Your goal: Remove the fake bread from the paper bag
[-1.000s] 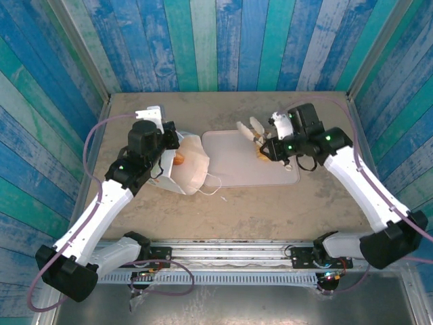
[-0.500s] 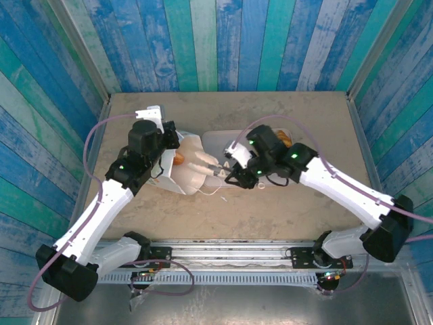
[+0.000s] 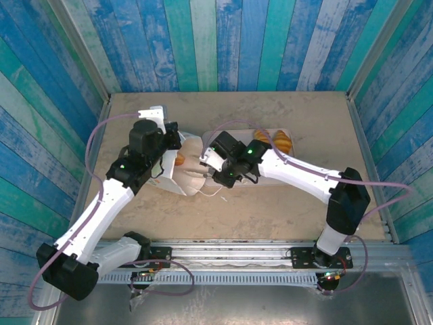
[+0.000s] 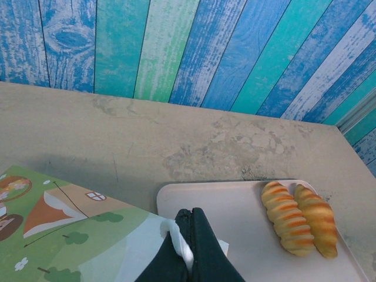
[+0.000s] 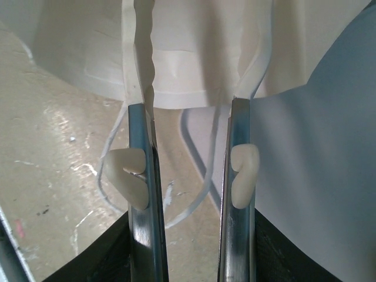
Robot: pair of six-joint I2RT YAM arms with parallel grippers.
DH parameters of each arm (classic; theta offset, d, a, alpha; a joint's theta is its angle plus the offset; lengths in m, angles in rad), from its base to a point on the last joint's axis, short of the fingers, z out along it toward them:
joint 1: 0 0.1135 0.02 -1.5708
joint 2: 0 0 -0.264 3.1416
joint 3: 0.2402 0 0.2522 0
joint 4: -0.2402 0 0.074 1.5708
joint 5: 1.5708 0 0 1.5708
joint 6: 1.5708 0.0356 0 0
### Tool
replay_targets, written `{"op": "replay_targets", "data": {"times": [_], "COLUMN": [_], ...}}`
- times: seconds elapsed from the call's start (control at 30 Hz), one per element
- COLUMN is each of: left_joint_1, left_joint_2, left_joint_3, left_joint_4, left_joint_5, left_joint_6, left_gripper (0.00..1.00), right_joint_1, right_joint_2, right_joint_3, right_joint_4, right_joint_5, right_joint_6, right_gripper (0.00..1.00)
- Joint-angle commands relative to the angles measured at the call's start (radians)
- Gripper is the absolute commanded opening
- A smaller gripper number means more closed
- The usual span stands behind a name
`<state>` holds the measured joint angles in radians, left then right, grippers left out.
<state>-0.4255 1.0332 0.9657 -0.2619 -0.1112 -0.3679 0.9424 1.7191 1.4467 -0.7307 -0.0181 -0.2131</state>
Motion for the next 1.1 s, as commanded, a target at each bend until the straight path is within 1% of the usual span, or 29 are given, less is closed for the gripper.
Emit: {"op": "replay_targets", "data": {"times": [0.0,0.13,0.2,0.33,0.6,0.83,0.93,1.0,1.07], "left_joint_1": [-0.002,-0.002,-0.002,-0.001,-0.002,-0.002,-0.002,-0.002,-0.002], "left_joint_2": [0.019,0.022,0.020,0.010,0.006,0.011,0.010,0.006,0.002], "left_joint_3": [0.022,0.020,0.020,0.015,0.008,0.019,0.021,0.022,0.022], "left_joint_4": [0.027,0.036,0.038,0.029,0.036,0.035,0.032,0.029,0.027], "left_joint_5": [0.019,0.022,0.021,0.016,0.005,0.005,-0.003,-0.013,-0.030], "left_joint_6": [0.007,0.001,-0.001,-0.001,-0.009,-0.013,-0.016,-0.014,-0.009], "left_gripper": [0.00,0.00,0.00,0.00,0.00,0.00,0.00,0.00,0.00], "right_joint_1": [0.026,0.038,0.043,0.043,0.048,0.051,0.052,0.052,0.050], "right_joint_2": [0.034,0.092,0.121,0.138,0.191,0.249,0.256,0.262,0.267], "right_joint_3": [0.067,0.119,0.142,0.151,0.191,0.233,0.230,0.232,0.254], "right_joint_4": [0.001,0.019,0.016,0.015,0.023,0.045,0.059,0.055,0.023], "right_joint_5": [0.057,0.081,0.114,0.150,0.133,0.154,0.148,0.166,0.181], "right_joint_6": [-0.043,-0.047,-0.043,-0.044,-0.032,-0.004,0.000,0.010,0.030], "right_gripper": [0.46,0.46,0.46,0.46,0.46,0.46,0.44,0.42,0.39]}}
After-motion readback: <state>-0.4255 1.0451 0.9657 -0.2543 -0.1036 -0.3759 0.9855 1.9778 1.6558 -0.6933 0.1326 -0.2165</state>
